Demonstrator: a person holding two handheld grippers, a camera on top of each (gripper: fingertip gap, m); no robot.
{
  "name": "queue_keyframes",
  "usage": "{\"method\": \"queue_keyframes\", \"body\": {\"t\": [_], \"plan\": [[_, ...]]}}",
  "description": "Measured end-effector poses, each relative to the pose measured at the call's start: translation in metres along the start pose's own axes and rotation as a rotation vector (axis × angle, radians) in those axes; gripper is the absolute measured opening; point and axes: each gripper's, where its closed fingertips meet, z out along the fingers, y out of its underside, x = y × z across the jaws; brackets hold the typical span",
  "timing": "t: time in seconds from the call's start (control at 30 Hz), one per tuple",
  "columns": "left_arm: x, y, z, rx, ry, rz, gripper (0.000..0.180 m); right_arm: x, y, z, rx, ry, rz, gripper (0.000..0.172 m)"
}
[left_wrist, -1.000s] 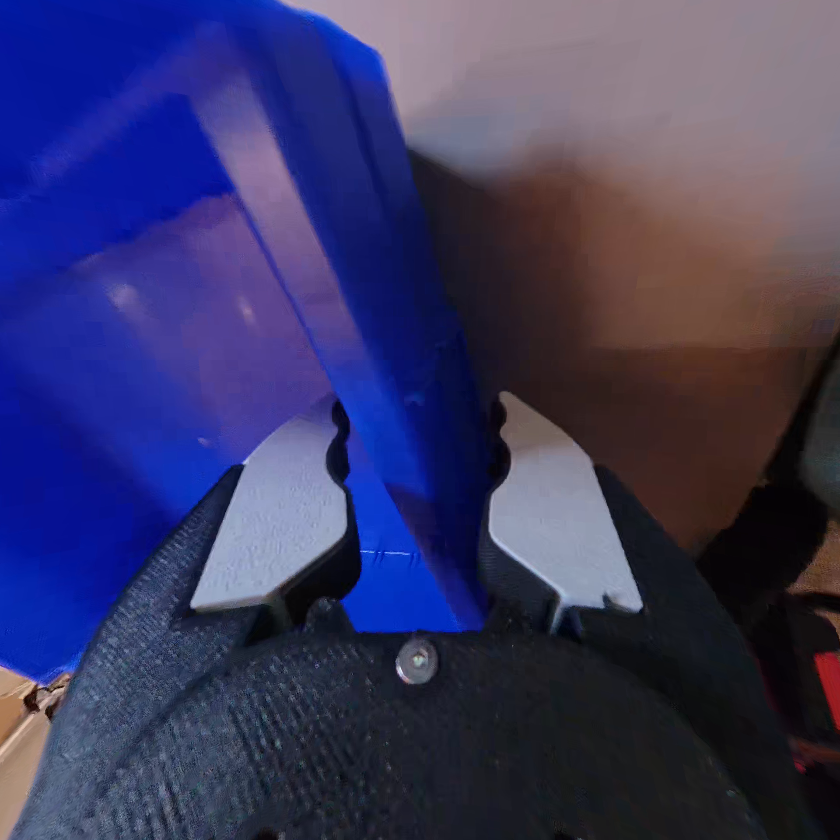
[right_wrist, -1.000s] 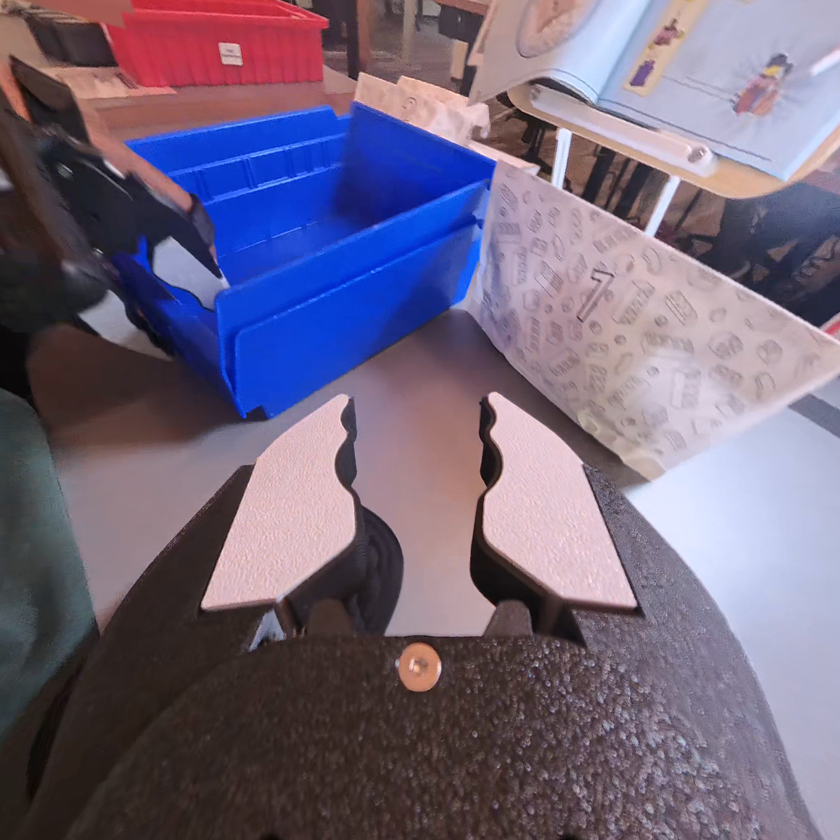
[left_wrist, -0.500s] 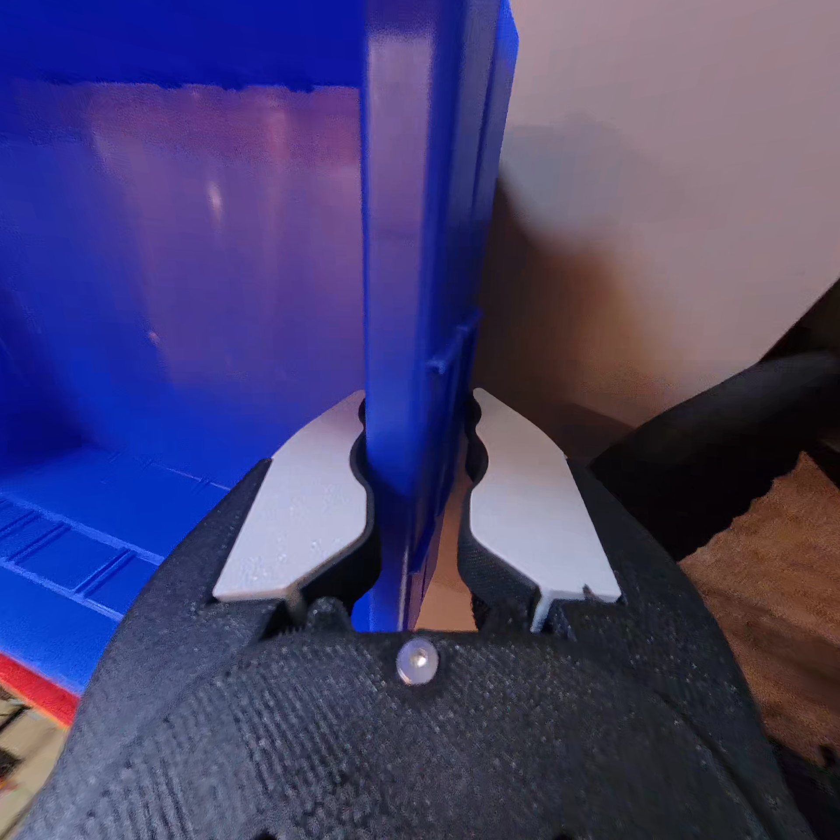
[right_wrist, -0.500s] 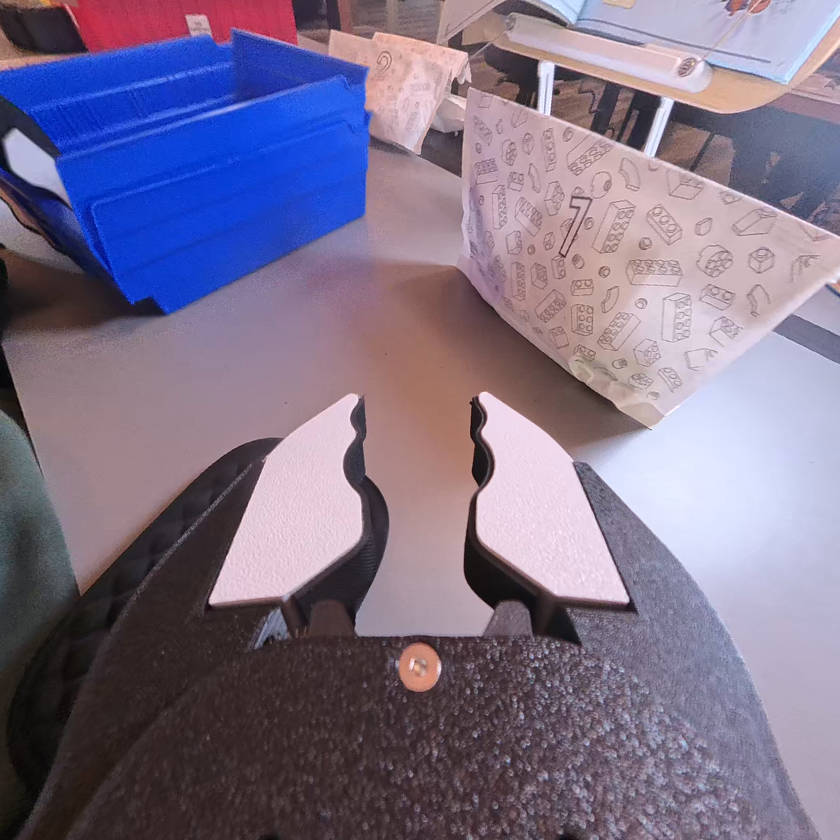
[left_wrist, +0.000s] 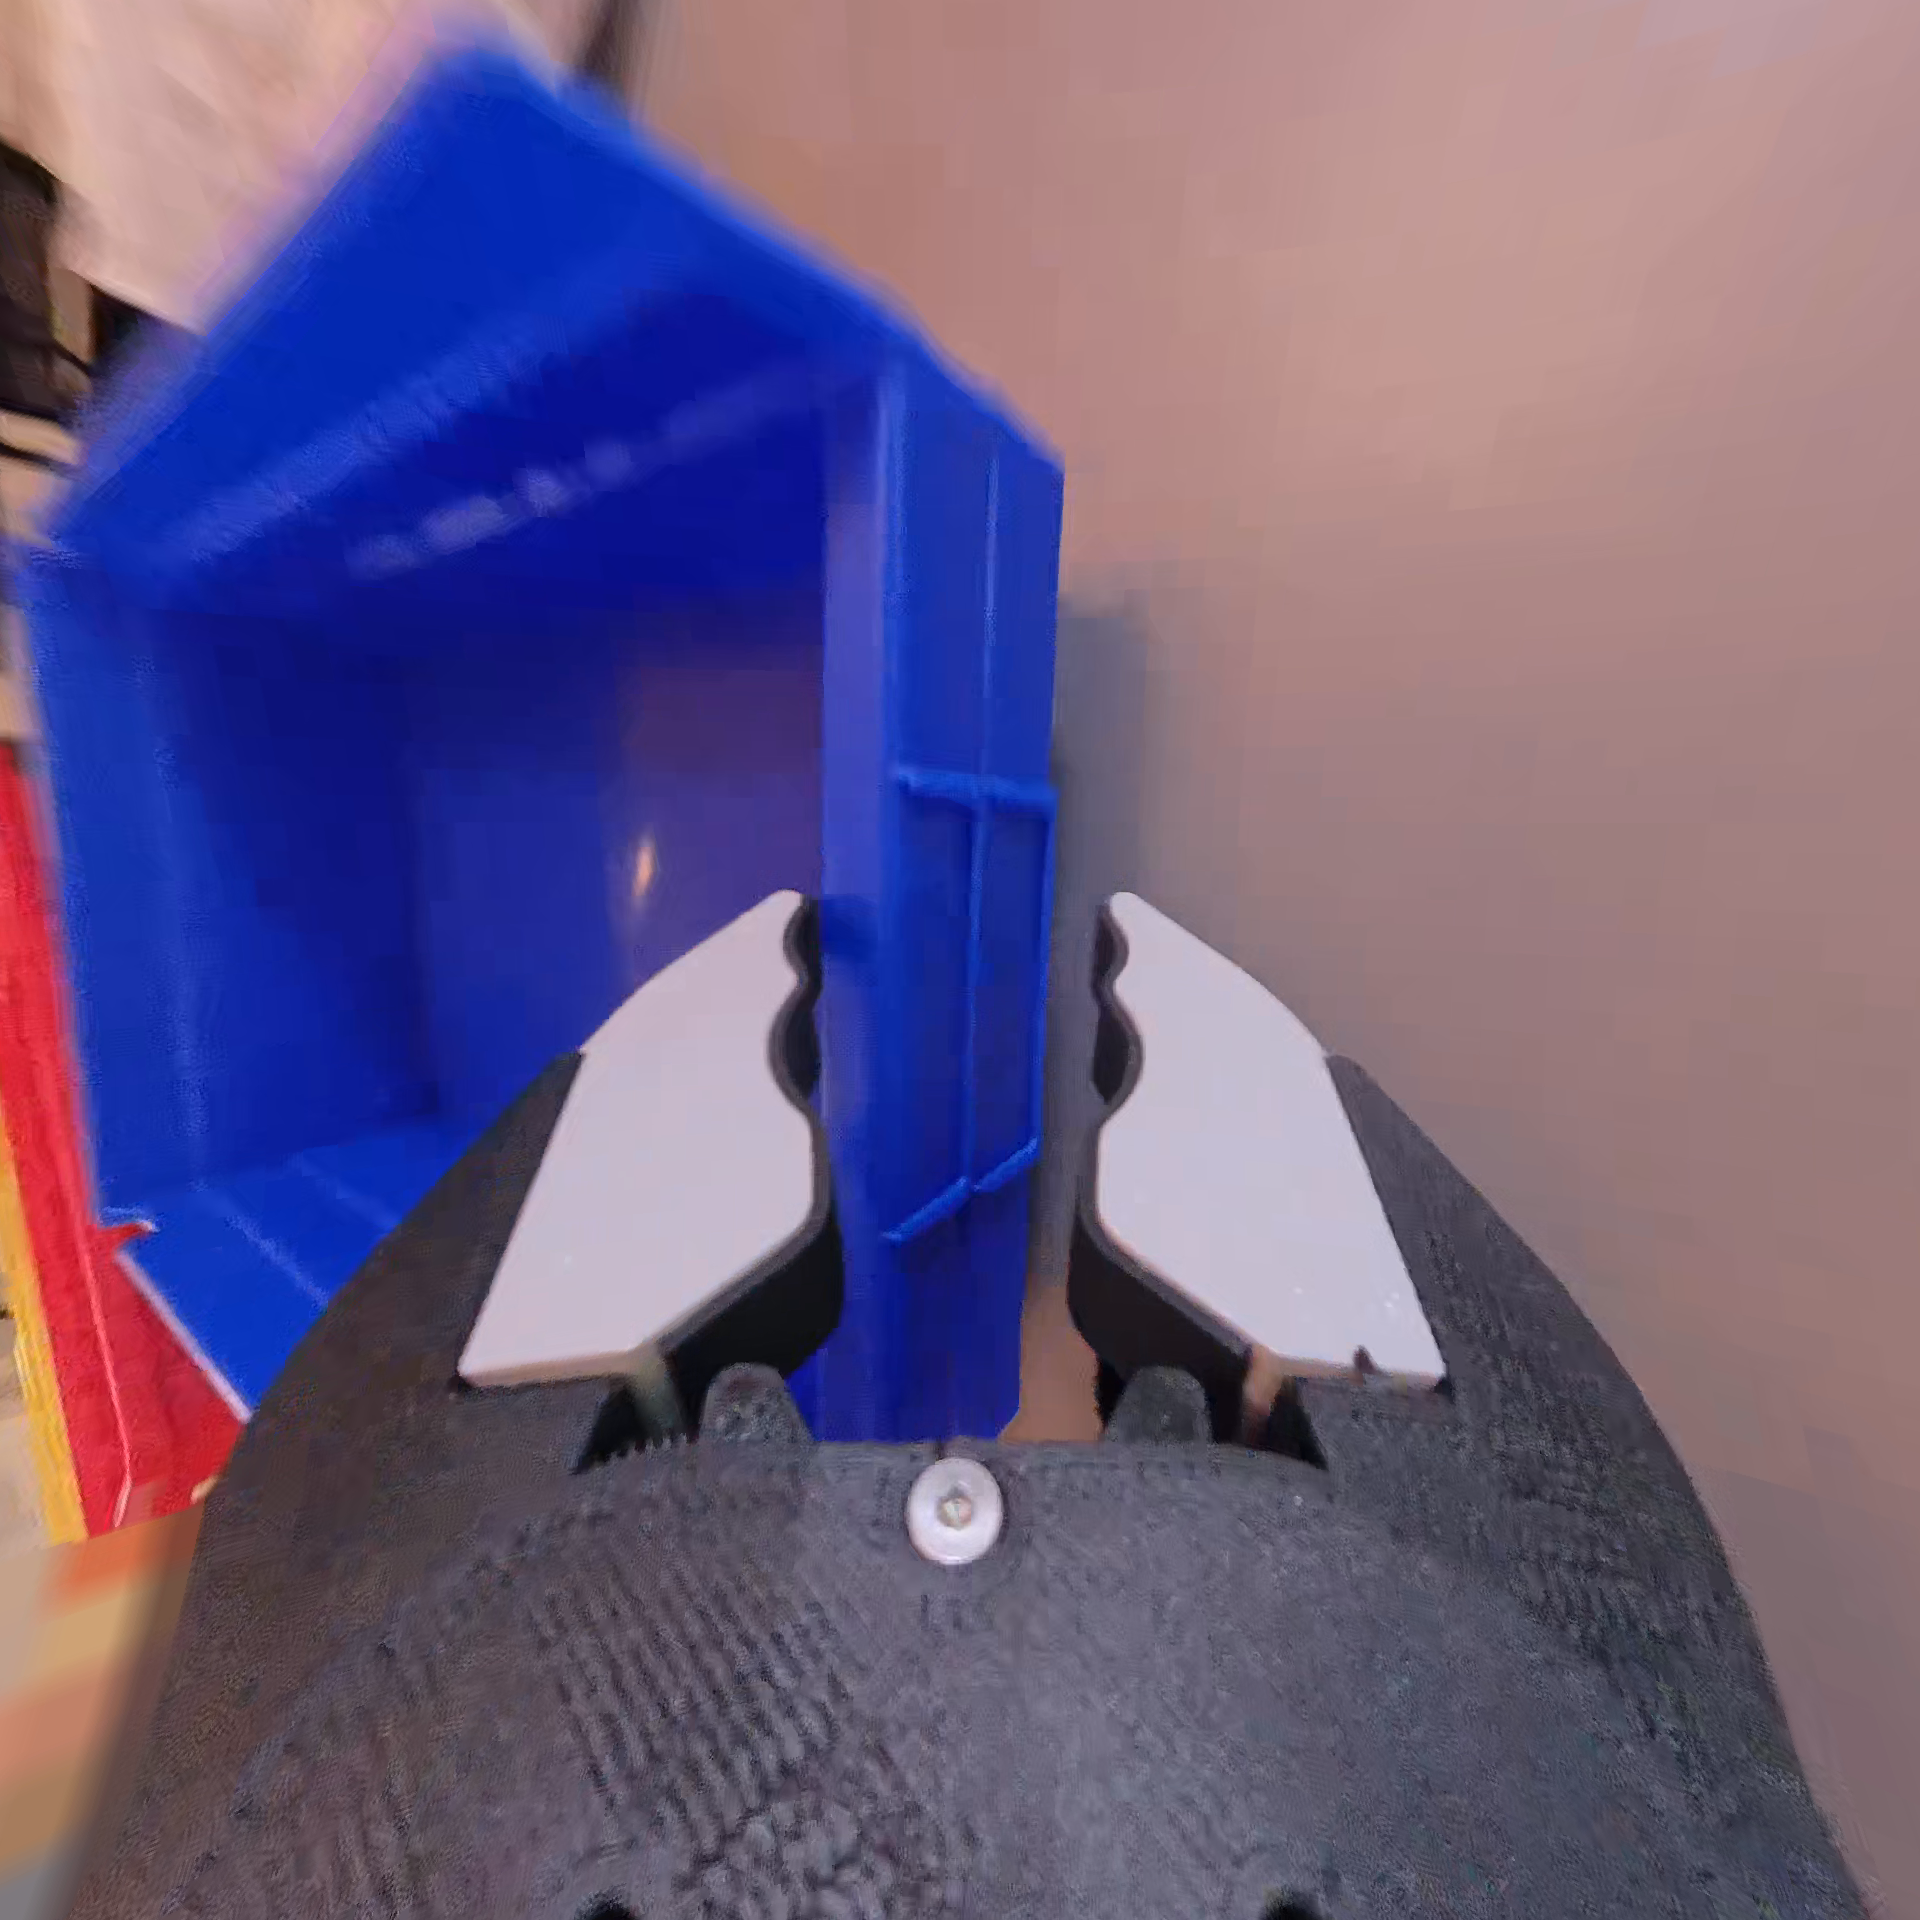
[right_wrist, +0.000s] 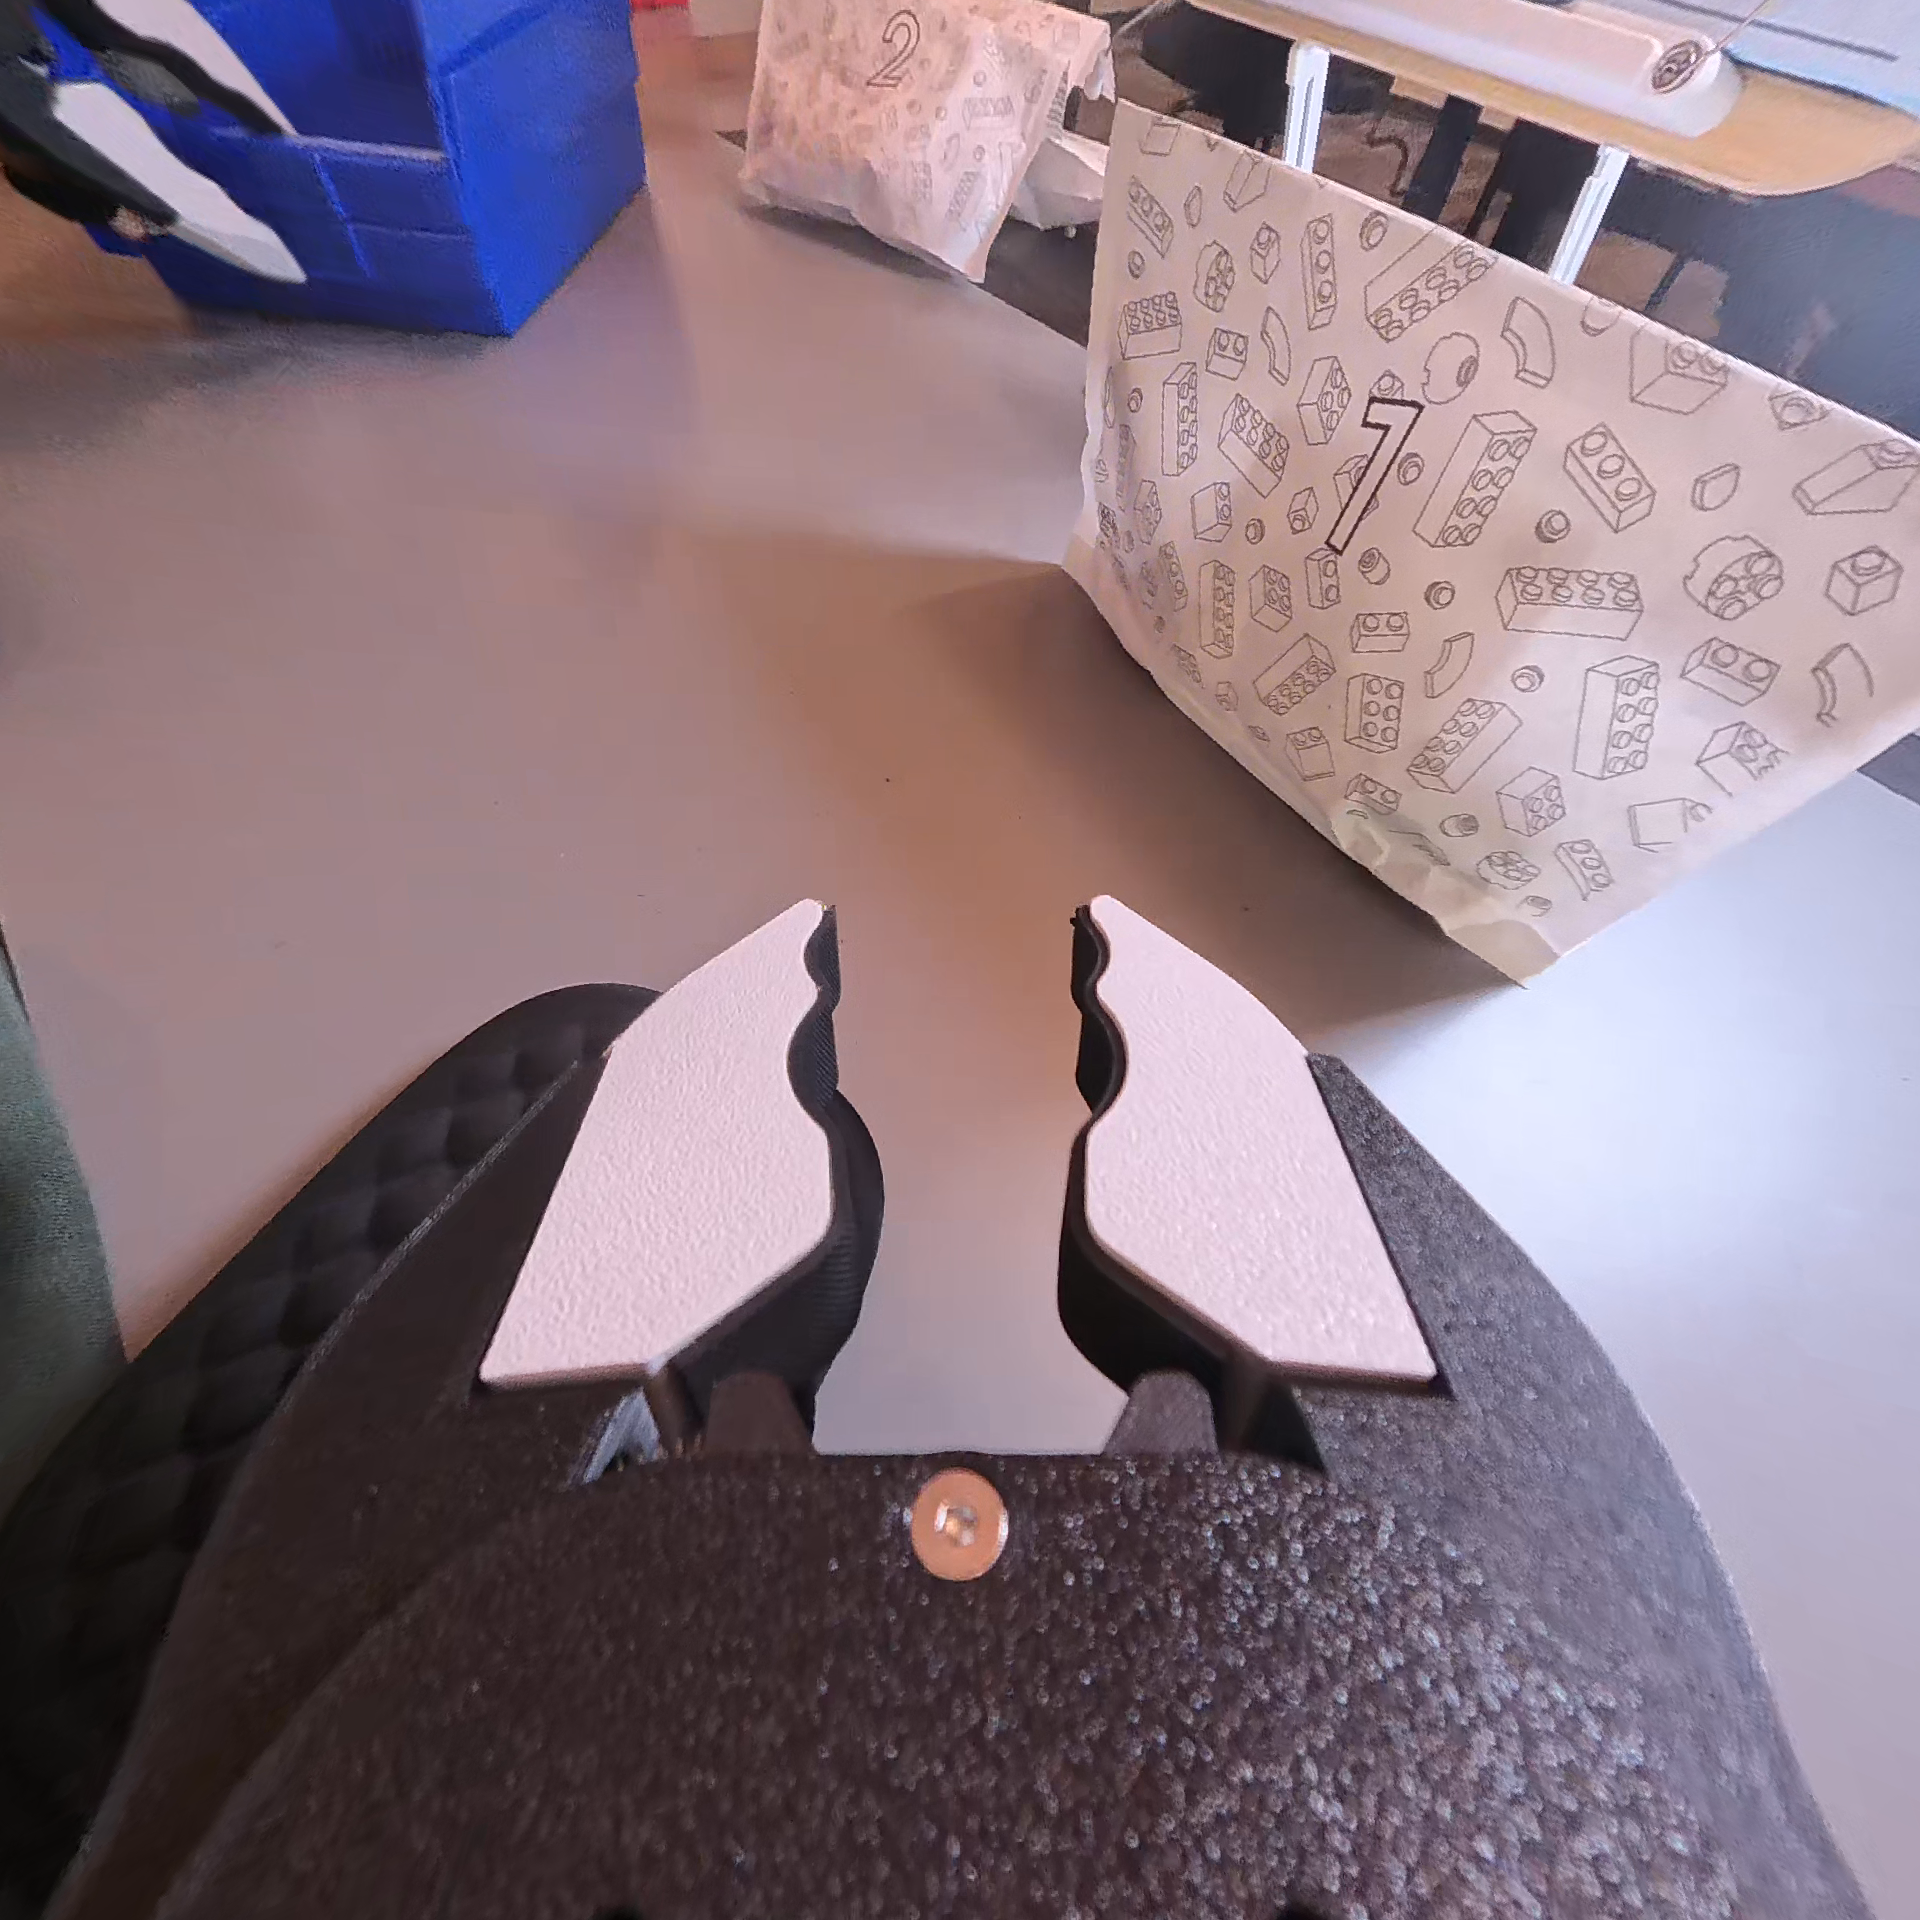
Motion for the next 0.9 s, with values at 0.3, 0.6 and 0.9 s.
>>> {"method": "queue_keyframes", "body": {"t": [0.3,0.6,0.9], "plan": [[0.039,-0.129,-0.072,0.620,0.214,-0.201,0.037,0.003,-0.019,0.008,0.061,0.009,-0.002,0.042],[0.062,-0.264,-0.071,0.940,0.415,-0.314,0.032,0.064,-0.063,0.039,-0.003,0.189,-0.258,0.047],[0.050,-0.348,-0.057,0.975,0.373,-0.227,0.031,0.128,-0.080,0.094,-0.284,0.252,-0.528,0.057]]}}
